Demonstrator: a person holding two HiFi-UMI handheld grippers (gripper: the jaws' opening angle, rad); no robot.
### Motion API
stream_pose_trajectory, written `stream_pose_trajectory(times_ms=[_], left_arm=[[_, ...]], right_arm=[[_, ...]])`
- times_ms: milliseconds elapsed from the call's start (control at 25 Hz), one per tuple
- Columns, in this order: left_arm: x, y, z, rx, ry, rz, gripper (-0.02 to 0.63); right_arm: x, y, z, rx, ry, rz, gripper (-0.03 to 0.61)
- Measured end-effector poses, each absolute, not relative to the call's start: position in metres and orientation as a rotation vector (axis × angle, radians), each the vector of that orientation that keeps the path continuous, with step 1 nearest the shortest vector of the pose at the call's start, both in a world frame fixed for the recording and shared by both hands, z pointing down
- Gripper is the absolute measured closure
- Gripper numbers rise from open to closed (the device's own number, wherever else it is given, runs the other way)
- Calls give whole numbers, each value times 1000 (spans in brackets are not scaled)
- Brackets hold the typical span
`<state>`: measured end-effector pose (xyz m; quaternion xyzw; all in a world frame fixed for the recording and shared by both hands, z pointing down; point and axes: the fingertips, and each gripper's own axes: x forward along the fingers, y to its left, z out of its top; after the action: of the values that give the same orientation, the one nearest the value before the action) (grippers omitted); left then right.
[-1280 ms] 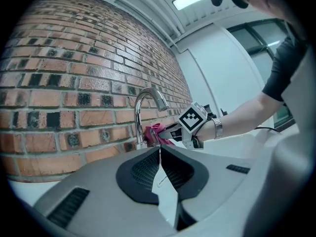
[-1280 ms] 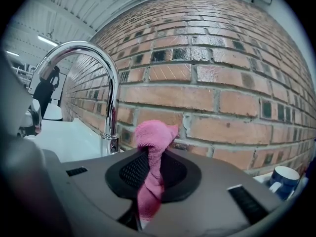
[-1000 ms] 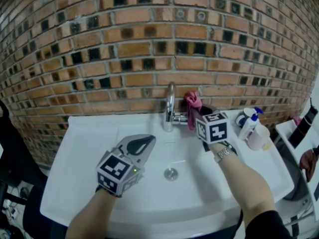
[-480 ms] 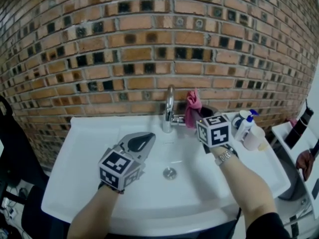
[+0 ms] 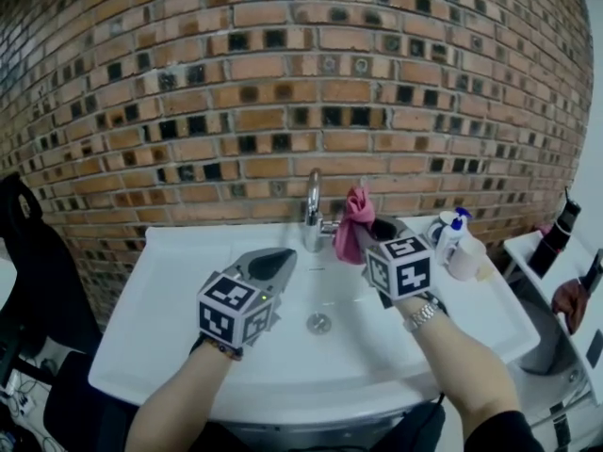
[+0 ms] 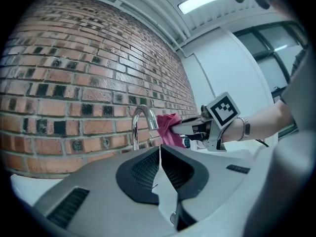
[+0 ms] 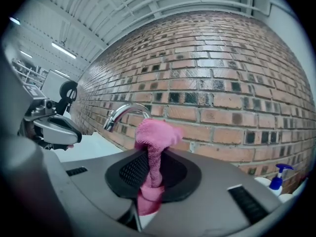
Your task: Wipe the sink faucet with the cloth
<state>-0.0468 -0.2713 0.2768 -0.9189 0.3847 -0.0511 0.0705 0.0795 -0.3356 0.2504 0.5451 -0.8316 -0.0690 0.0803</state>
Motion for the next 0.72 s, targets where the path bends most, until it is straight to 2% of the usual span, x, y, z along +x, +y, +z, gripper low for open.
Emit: stream_pose_trajectory(times_ms=[720], left_arm=[[-50,-130,265,-2741,1152,-86,609]], right_arm=[[58,-171,237,1621,-2574,-225,522]])
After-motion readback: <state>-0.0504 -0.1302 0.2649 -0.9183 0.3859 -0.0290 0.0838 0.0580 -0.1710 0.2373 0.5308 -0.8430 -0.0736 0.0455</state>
